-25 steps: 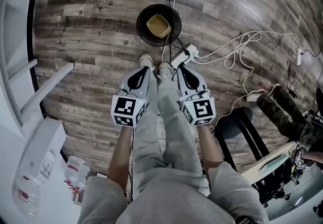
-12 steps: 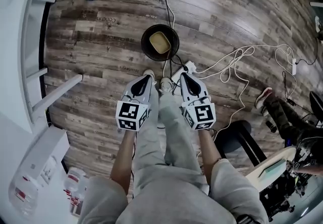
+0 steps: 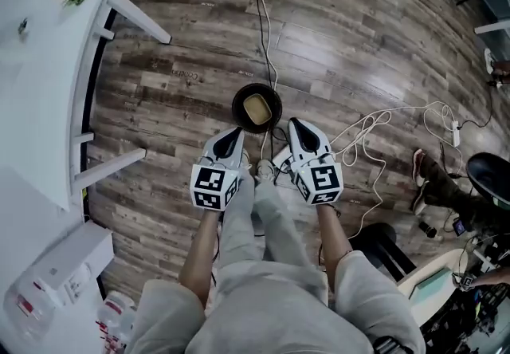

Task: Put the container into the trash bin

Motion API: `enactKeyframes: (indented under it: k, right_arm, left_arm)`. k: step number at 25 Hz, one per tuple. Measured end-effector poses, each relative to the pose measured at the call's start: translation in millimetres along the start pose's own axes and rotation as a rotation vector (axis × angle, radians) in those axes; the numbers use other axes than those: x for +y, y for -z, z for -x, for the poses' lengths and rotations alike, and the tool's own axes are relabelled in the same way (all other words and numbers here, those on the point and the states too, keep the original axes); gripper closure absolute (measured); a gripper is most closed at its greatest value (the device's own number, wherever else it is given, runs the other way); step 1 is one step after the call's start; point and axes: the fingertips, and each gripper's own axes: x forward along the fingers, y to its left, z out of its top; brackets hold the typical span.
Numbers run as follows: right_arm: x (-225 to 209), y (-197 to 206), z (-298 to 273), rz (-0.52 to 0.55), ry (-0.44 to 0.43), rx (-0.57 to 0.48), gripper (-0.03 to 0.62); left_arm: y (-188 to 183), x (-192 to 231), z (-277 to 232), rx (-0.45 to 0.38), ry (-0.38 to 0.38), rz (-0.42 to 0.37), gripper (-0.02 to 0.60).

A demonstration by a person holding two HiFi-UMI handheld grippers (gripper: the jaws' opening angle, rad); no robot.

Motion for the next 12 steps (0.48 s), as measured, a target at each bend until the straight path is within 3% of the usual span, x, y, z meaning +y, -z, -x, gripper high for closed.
enactKeyframes:
  k: [12]
  right_arm:
    - [-9, -109, 29, 0.071, 0.018, -0.14, 0.58]
  left_arm:
    - [-100, -24, 30, -0.127, -0.021, -0.094, 0.571]
